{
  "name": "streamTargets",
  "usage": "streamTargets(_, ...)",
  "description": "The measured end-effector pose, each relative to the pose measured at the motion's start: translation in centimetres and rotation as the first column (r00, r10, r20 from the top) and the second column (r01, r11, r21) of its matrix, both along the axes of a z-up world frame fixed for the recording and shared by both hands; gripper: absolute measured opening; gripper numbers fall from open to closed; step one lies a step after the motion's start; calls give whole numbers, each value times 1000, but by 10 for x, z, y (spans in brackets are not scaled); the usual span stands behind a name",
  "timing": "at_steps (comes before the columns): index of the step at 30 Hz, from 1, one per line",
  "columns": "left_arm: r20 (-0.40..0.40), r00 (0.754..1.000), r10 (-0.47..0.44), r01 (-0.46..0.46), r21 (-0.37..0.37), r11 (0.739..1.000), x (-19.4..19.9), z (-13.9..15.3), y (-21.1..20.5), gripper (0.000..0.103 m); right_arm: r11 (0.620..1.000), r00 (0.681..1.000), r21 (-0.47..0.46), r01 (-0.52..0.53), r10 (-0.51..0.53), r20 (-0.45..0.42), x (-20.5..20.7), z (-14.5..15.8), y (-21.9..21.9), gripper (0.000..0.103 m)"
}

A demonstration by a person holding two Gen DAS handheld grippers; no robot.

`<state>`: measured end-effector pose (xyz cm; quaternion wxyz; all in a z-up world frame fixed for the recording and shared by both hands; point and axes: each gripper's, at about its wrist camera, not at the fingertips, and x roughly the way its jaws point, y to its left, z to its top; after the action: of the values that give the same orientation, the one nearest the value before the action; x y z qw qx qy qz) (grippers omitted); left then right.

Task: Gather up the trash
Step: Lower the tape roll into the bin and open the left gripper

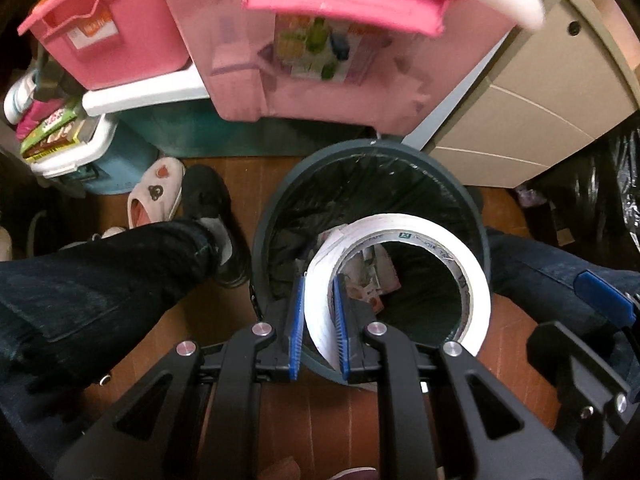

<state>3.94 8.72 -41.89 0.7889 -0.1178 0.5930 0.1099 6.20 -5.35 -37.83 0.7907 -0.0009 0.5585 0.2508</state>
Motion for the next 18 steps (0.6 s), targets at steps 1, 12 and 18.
streamTargets(1,-8,1000,0,0,-1,1000,2,-4,1,14,1000,1000,-2,1,-1,-6,2,-3,2,89)
streamTargets(12,-54,998,-12,12,-15,1000,23,-33,6,14,1000,998,-15,18,-19,-52,26,-27,2,89)
streamTargets(18,-66,998,-20,19,-18,1000,29,-42,1,15,999,997,-20,29,-30,-66,30,-36,0,89)
